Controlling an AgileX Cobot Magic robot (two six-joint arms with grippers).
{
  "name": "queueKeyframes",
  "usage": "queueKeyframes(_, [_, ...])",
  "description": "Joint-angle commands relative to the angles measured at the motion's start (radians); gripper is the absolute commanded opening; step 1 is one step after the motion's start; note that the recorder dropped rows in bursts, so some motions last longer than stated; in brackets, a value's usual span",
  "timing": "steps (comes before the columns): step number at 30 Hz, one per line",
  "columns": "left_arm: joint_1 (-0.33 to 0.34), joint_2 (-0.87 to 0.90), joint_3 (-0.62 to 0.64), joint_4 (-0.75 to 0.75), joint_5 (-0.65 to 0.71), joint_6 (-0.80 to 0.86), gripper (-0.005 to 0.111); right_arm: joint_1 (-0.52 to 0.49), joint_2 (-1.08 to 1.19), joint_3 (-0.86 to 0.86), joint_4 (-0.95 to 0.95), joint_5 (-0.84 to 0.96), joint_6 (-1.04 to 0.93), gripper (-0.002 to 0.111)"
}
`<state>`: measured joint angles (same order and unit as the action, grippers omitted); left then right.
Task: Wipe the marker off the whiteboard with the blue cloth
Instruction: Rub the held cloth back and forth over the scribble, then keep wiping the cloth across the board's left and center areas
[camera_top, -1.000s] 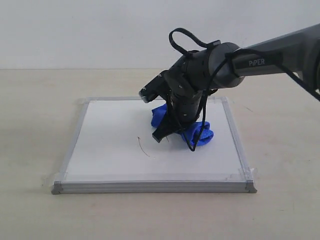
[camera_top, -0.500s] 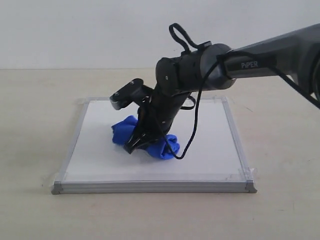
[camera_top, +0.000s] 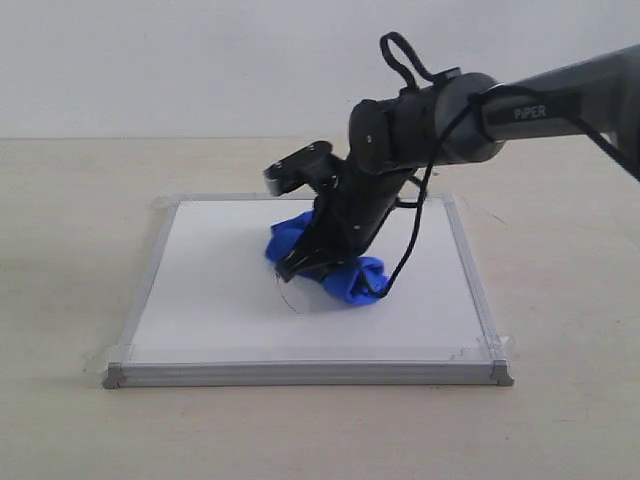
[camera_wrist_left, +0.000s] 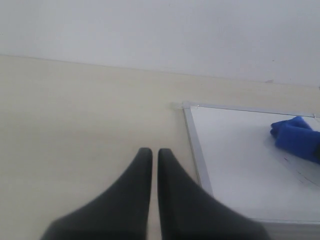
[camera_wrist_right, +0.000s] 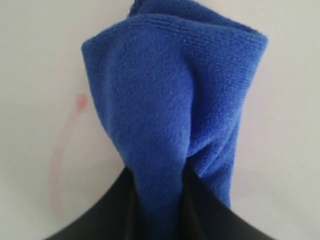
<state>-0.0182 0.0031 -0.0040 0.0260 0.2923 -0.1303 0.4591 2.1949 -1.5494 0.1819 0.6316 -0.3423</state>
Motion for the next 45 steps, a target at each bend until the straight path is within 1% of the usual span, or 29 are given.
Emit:
queueKeyframes(1, [-0.003,-0.003,0.004,-0.008,0.003,0.005,0.004,0.093,0.013,0.003,0.358,0.108,-0.282,0.000])
queueKeyframes(4, [-0.003,-0.003,0.004,-0.008,0.003,0.005,0.004,0.123,0.013,0.001,0.404,0.142,-0.367,0.000])
queueKeyframes(6, [-0.003,-0.003,0.004,-0.008,0.003,0.005,0.004,0.116,0.013,0.001,0.364,0.132,-0.358,0.000])
queueKeyframes(7, [-0.003,-0.003,0.004,-0.008,0.003,0.005,0.004,0.108,0.013,0.001,0.302,0.116,-0.317,0.000])
queueKeyframes(8, [-0.003,-0.003,0.004,-0.008,0.003,0.005,0.004,0.104,0.013,0.001,0.234,0.092,-0.264,0.000])
queueKeyframes(11, [-0.003,-0.003,0.004,-0.008,0.003,0.005,0.004,0.075,0.013,0.001,-0.112,-0.005,0.056,0.000])
queueKeyframes(12, [-0.003,-0.003,0.004,-0.008,0.003,0.005,0.004,0.063,0.013,0.001,-0.264,-0.017,0.199,0.000])
queueKeyframes(14, [-0.003,-0.003,0.004,-0.008,0.003,0.005,0.004,0.049,0.013,0.001,-0.452,-0.021,0.371,0.000])
queueKeyframes(16, [-0.003,-0.003,0.004,-0.008,0.003,0.005,0.004,0.047,0.013,0.001,-0.566,-0.015,0.489,0.000])
queueKeyframes(17, [-0.003,-0.003,0.004,-0.008,0.003,0.005,0.004,0.050,0.013,0.001,-0.566,-0.015,0.493,0.000])
queueKeyframes(19, [-0.003,-0.003,0.004,-0.008,0.003,0.005,0.004,0.074,0.013,0.002,-0.459,-0.015,0.405,0.000])
queueKeyframes(20, [-0.003,-0.003,0.004,-0.008,0.003,0.005,0.004,0.094,0.013,0.002,-0.306,-0.013,0.259,0.000])
queueKeyframes(21, [-0.003,-0.003,0.004,-0.008,0.003,0.005,0.004,0.107,0.013,0.002,-0.206,-0.006,0.163,0.000])
queueKeyframes(22, [-0.003,-0.003,0.004,-0.008,0.003,0.005,0.004,0.133,0.013,0.002,-0.004,0.017,-0.027,0.000])
queueKeyframes(25, [-0.003,-0.003,0.004,-0.008,0.003,0.005,0.004,0.156,0.013,0.001,0.196,0.074,-0.262,0.000])
queueKeyframes(26, [-0.003,-0.003,0.004,-0.008,0.003,0.005,0.004,0.156,0.013,0.001,0.208,0.074,-0.282,0.000])
queueKeyframes(28, [-0.003,-0.003,0.004,-0.008,0.003,0.005,0.004,0.130,0.013,0.001,0.106,0.026,-0.212,0.000])
queueKeyframes(29, [-0.003,-0.003,0.004,-0.008,0.003,0.005,0.004,0.111,0.015,0.001,-0.013,-0.003,-0.103,0.000])
queueKeyframes(32, [-0.003,-0.003,0.004,-0.008,0.003,0.005,0.004,0.051,0.017,0.001,-0.472,-0.030,0.351,0.000])
queueKeyframes(33, [-0.003,-0.003,0.004,-0.008,0.003,0.005,0.004,0.040,0.017,0.001,-0.563,-0.015,0.438,0.000])
queueKeyframes(34, [-0.003,-0.003,0.004,-0.008,0.003,0.005,0.004,0.038,0.017,0.001,-0.600,0.000,0.469,0.000])
queueKeyframes(35, [-0.003,-0.003,0.004,-0.008,0.003,0.005,0.004,0.038,0.017,0.001,-0.598,0.006,0.467,0.000])
queueKeyframes(37, [-0.003,-0.003,0.004,-0.008,0.003,0.005,0.004,0.057,0.022,0.001,-0.452,-0.006,0.361,0.000])
queueKeyframes(38, [-0.003,-0.003,0.004,-0.008,0.003,0.005,0.004,0.091,0.031,0.001,-0.199,-0.005,0.113,0.000])
queueKeyframes(39, [-0.003,-0.003,0.004,-0.008,0.003,0.005,0.004,0.116,0.035,0.001,-0.044,0.008,-0.040,0.000])
queueKeyframes(41, [-0.003,-0.003,0.004,-0.008,0.003,0.005,0.004,0.160,0.035,0.001,0.168,0.030,-0.260,0.000])
queueKeyframes(42, [-0.003,-0.003,0.004,-0.008,0.003,0.005,0.004,0.169,0.035,-0.008,0.187,0.030,-0.291,0.000])
queueKeyframes(44, [-0.003,-0.003,0.004,-0.008,0.003,0.005,0.004,0.157,0.048,-0.055,0.170,0.012,-0.249,0.000])
queueKeyframes(45, [-0.003,-0.003,0.004,-0.008,0.003,0.005,0.004,0.131,0.062,-0.089,0.083,0.001,-0.146,0.000])
